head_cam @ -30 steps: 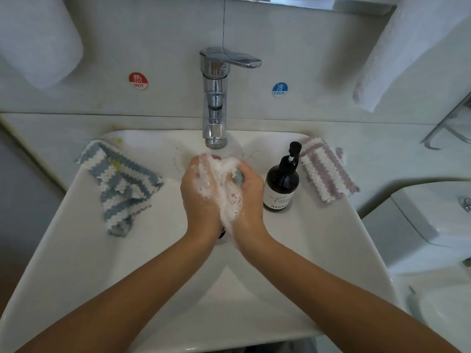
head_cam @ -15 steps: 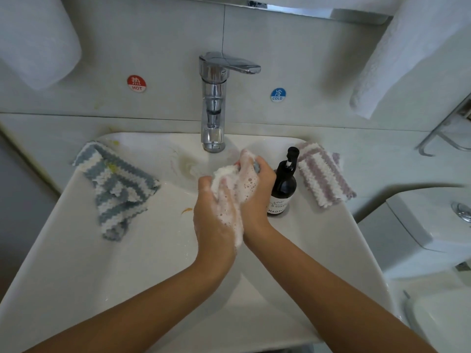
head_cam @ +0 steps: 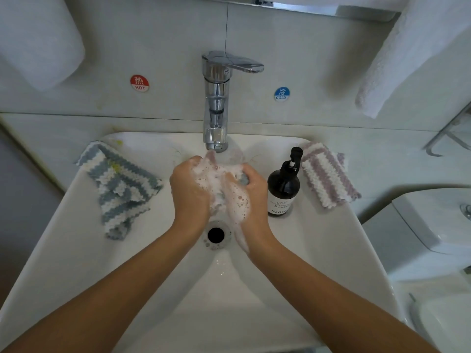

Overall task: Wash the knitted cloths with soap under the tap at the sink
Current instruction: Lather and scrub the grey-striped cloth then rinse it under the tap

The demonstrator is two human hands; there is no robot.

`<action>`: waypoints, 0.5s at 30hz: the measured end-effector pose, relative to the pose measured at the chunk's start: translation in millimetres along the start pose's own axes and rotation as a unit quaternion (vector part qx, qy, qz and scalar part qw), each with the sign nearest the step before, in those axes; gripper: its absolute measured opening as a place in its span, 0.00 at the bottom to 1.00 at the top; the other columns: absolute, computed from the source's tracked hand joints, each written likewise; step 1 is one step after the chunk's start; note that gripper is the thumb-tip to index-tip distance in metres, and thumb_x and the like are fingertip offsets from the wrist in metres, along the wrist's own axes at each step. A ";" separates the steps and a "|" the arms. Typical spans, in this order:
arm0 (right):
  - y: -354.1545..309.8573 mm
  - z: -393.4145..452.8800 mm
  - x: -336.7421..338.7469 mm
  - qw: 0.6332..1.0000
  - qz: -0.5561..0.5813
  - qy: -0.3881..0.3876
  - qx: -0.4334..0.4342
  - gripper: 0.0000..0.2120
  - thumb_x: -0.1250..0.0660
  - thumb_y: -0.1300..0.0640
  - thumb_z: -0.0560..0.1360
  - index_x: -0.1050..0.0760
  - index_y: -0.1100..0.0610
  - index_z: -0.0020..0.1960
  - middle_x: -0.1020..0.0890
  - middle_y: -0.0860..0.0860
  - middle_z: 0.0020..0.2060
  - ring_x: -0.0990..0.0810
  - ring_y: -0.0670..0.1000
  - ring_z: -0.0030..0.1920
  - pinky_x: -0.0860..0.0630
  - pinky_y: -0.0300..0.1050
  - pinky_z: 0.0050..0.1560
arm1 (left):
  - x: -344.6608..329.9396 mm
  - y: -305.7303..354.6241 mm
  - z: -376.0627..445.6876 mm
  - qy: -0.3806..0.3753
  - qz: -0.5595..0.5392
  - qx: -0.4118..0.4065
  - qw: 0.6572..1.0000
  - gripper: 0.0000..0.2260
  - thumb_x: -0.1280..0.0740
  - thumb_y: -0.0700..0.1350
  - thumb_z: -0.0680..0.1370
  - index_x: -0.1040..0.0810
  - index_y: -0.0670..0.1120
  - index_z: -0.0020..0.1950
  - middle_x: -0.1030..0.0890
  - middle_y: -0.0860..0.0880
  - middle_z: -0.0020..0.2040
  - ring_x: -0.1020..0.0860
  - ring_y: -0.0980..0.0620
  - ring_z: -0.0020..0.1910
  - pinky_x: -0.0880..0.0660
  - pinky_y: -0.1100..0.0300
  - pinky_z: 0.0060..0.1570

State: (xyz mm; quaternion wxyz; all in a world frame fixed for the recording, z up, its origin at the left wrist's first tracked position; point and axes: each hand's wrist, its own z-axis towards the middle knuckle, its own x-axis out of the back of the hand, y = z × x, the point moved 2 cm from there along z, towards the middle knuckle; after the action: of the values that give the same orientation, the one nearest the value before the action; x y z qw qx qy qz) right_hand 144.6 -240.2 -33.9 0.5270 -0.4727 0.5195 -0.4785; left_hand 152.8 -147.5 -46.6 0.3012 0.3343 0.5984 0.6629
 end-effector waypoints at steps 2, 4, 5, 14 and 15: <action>-1.4 2.8 1.6 0.999 0.046 0.024 -0.016 0.10 0.33 0.66 0.76 0.31 0.63 0.39 0.30 0.56 0.35 0.32 0.54 0.37 0.32 0.42 0.32 | 3.9 -4.9 5.4 0.004 0.002 0.025 1.000 0.18 0.32 0.47 0.78 0.28 0.40 0.32 0.26 0.42 0.28 0.26 0.44 0.28 0.26 0.53 0.29; -6.3 1.5 2.6 0.997 0.071 0.020 0.000 0.08 0.34 0.69 0.76 0.31 0.66 0.40 0.30 0.57 0.36 0.33 0.55 0.34 0.33 0.36 0.27 | 8.5 -4.9 3.6 0.002 -0.004 0.019 1.000 0.22 0.32 0.54 0.77 0.28 0.36 0.35 0.24 0.36 0.32 0.23 0.36 0.30 0.21 0.41 0.32; -8.4 0.6 3.9 0.998 0.068 0.009 0.011 0.07 0.34 0.70 0.76 0.30 0.67 0.41 0.30 0.57 0.34 0.31 0.52 0.31 0.33 0.34 0.26 | 10.7 -3.5 0.6 -0.003 -0.008 0.012 1.000 0.25 0.32 0.58 0.76 0.29 0.36 0.35 0.25 0.35 0.32 0.24 0.36 0.30 0.22 0.38 0.33; -6.3 12.0 13.4 0.998 0.058 -0.012 0.031 0.13 0.40 0.73 0.75 0.23 0.57 0.44 0.20 0.49 0.38 0.20 0.41 0.36 0.23 0.34 0.37 | 5.7 10.7 -21.1 -0.085 -0.019 0.005 0.996 0.08 0.35 0.50 0.80 0.30 0.46 0.52 0.23 0.47 0.39 0.23 0.59 0.27 0.28 0.61 0.21; -3.6 13.6 15.1 0.997 0.076 0.003 0.022 0.11 0.40 0.71 0.76 0.24 0.58 0.44 0.21 0.50 0.37 0.21 0.42 0.35 0.23 0.35 0.37 | 4.7 9.7 -26.3 -0.091 -0.016 -0.023 0.995 0.05 0.36 0.48 0.80 0.30 0.49 0.51 0.22 0.49 0.40 0.23 0.61 0.29 0.27 0.62 0.24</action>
State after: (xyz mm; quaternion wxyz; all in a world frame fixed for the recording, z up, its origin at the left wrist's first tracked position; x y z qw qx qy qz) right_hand 158.2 -255.7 -31.6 0.5705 -0.4186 0.5453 -0.4495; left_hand 128.9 -160.3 -38.1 0.3727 0.3765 0.5585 0.6383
